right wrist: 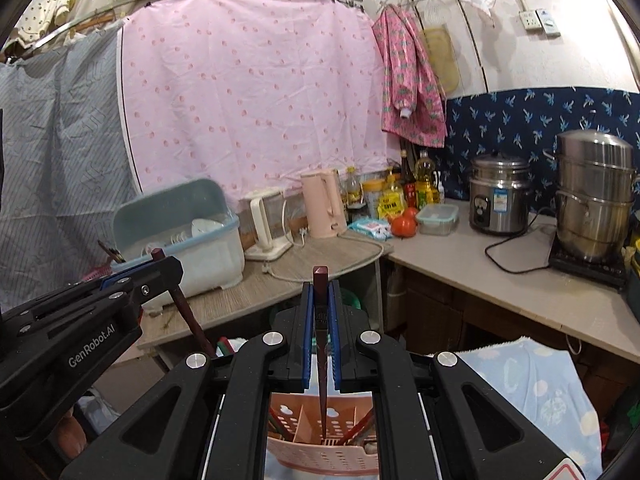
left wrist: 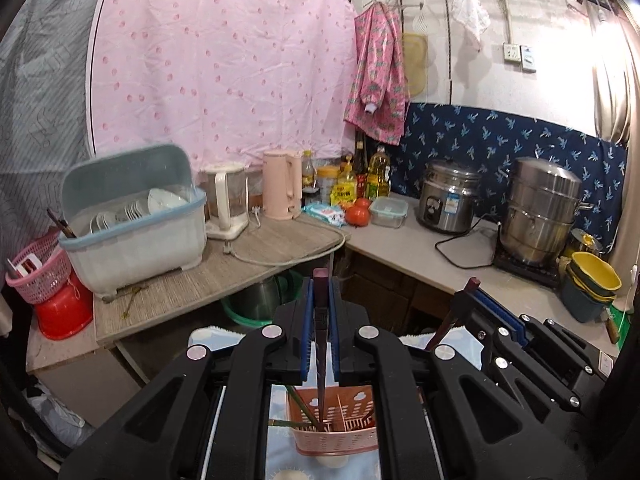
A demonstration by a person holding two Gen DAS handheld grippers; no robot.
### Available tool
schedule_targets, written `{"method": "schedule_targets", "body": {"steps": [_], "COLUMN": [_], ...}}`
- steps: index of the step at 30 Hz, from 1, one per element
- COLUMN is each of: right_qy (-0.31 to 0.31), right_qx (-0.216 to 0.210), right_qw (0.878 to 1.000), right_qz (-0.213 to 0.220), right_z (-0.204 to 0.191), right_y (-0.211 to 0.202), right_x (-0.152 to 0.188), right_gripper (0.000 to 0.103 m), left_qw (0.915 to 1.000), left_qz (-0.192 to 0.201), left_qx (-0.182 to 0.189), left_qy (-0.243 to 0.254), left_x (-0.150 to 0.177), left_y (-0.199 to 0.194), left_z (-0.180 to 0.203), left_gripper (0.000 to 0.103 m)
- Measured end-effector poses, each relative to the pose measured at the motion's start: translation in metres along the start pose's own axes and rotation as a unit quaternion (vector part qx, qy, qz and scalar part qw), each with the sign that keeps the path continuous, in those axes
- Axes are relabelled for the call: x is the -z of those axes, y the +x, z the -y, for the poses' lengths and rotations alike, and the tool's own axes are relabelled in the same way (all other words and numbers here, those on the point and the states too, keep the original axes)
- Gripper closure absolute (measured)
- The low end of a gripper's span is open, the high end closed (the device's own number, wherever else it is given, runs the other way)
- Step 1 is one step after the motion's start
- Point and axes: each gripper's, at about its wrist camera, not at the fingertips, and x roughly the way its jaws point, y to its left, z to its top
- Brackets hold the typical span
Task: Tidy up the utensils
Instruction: 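Carry both dark brown chopsticks over the pink holder and lower them in, then open both grippers and withdraw them from the pink holder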
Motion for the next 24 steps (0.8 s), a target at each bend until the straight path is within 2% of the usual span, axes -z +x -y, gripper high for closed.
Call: {"method": "schedule_targets", "body": {"steps": [6,7,8,9,10,11,24], "right_qy": [-0.005,-0.005,-0.005,-0.003,0.0,0.002,0.0], "right_qx": [0.01,0.012,0.016,0.022,0.022,0.023,0.022], "right_qw": [1.0,1.0,1.0,1.0,1.0,1.0,0.999], "right_qz": [-0.029,-0.026,-0.024,-0.02,-0.016,-0.015,-0.026], "right_z": [0.004,0.005,0.005,0.006,0.007,0.008,0.003], "right_y": [0.019,0.018,0.016,0.014,0.01,0.007,-0.035], "right_x": [0.022,0.024,0.026,0.027,0.028,0.029,0.044], "right_gripper": [0.095,0.089,0.082,0.069,0.065,0.065,0.065], "left_qw": [0.9997,0.9996,0.9995,0.9995,0.9995,0.9995,0.9989], "left_qz": [-0.026,-0.026,-0.028,-0.029,-0.027,-0.026,-0.041], "left_qx": [-0.001,-0.002,-0.004,-0.008,-0.011,-0.013,-0.023], "left_qy": [-0.005,-0.008,-0.01,-0.011,-0.013,-0.013,-0.003], "left_x": [0.021,0.024,0.026,0.027,0.029,0.031,0.053], "left_y": [0.022,0.022,0.023,0.023,0.021,0.02,-0.012], "left_z": [-0.004,-0.005,-0.004,-0.004,-0.004,-0.003,0.01], "left_gripper": [0.095,0.095,0.089,0.077,0.072,0.068,0.068]}}
